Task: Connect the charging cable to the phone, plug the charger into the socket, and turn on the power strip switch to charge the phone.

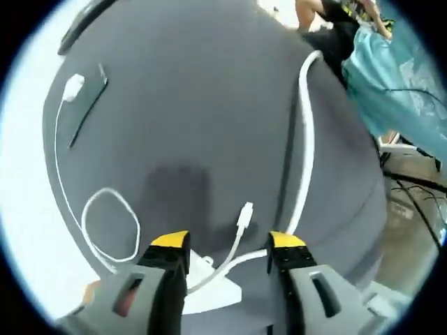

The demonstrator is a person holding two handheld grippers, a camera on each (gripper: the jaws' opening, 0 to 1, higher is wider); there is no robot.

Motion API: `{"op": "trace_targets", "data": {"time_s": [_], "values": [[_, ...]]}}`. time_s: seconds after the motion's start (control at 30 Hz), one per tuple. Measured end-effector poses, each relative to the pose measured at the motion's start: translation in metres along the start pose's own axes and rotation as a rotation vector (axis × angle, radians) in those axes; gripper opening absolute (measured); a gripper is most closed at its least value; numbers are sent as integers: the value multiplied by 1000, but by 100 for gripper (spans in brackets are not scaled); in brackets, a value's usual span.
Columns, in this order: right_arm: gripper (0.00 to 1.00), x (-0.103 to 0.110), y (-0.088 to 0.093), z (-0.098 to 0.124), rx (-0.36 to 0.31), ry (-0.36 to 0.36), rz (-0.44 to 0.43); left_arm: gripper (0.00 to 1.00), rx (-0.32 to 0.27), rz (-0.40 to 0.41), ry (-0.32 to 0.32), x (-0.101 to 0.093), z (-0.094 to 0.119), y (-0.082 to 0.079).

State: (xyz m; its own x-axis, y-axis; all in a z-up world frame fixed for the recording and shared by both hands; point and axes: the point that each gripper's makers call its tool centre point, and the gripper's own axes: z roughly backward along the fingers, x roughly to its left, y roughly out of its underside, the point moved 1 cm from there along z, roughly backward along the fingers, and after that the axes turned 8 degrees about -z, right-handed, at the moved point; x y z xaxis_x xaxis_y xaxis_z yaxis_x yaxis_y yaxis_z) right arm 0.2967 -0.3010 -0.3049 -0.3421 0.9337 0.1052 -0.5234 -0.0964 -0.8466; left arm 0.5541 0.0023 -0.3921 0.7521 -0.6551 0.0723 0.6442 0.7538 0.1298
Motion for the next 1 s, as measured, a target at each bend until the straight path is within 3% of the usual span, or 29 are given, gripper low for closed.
{"op": "trace_targets", "data": {"time_s": [0.07, 0.17, 0.57, 0.77, 0.9, 1.0], "values": [[65, 1, 0, -2, -2, -8, -1, 36, 9, 6, 4, 2, -3, 5], [65, 0, -1, -6, -8, -18, -7, 26, 46, -35, -62, 11, -5, 9], [64, -10, 0, -10, -2, -34, -15, 25, 3, -27, -42, 0, -17, 6], [64, -20, -1, -8, 6, -37, -14, 16, -19, -32, -38, -4, -23, 8], [64, -15, 0, -11, 9, -39, -11, 7, -36, -17, -38, -7, -22, 10], [64, -12, -1, -13, 7, -44, -10, 5, 4, -45, -50, -5, -22, 18]]}}
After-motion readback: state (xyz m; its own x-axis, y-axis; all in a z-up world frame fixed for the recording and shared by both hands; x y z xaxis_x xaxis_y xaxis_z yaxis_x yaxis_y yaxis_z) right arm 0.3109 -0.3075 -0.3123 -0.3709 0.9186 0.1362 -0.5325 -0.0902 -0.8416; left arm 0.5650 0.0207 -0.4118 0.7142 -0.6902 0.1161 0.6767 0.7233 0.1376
